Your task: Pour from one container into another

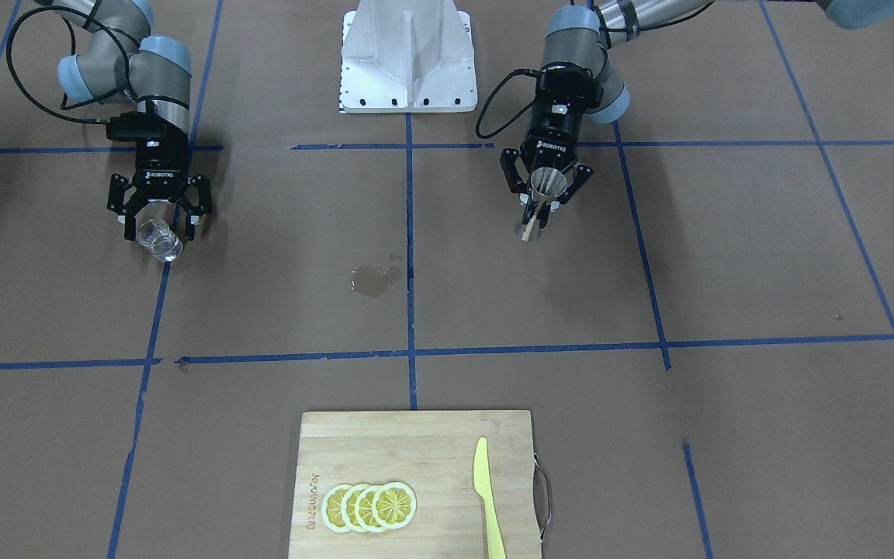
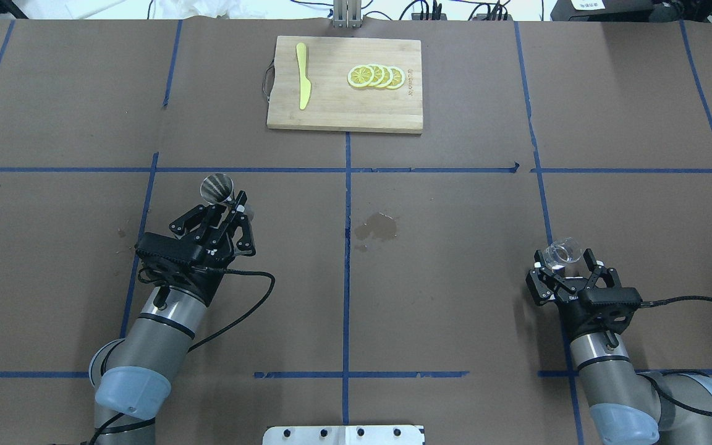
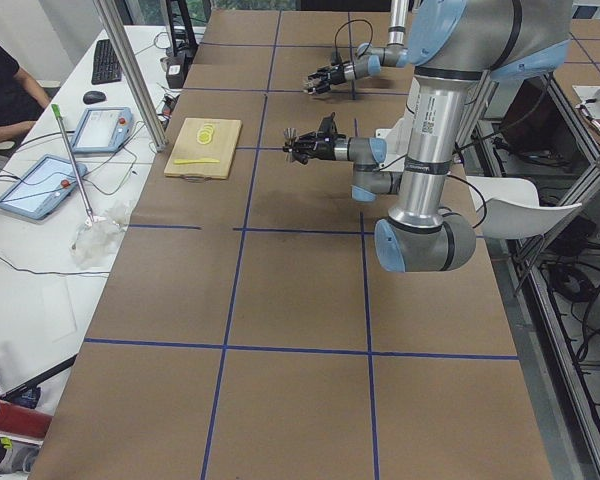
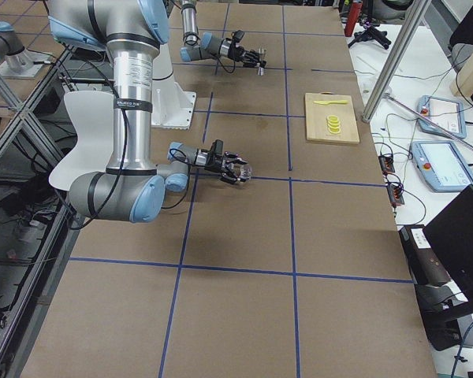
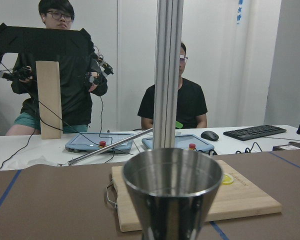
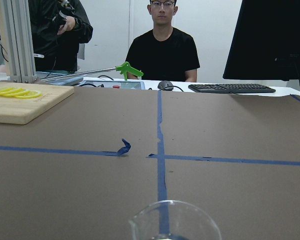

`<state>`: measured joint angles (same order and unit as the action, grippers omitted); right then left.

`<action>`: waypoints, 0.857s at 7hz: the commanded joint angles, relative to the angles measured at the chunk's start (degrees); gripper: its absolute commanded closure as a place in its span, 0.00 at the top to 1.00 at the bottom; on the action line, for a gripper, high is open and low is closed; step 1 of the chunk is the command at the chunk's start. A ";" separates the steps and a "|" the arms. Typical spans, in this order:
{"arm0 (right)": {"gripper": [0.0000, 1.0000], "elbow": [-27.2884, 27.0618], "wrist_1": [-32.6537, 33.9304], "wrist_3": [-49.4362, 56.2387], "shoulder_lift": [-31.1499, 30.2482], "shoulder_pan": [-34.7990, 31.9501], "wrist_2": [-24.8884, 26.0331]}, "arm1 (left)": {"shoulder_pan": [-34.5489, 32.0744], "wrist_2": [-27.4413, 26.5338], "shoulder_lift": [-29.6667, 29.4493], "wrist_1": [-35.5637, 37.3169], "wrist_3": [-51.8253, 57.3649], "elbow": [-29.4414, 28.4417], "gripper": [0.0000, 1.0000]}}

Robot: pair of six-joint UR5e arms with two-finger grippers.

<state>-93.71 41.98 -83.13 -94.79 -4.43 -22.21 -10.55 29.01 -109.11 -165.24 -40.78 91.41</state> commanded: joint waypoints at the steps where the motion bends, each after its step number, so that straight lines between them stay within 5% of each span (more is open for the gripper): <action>1: 0.96 0.20 -0.14 0.60 0.13 -0.31 -0.47 | 0.00 0.00 0.03 0.00 0.09 0.00 0.00; 6: 0.93 1.60 -0.32 0.51 1.28 -0.40 -0.73 | -0.09 0.00 0.03 0.00 0.09 0.00 0.00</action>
<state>-92.57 41.79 -82.60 -93.56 -4.82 -22.84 -10.61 29.00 -109.07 -165.24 -40.70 91.41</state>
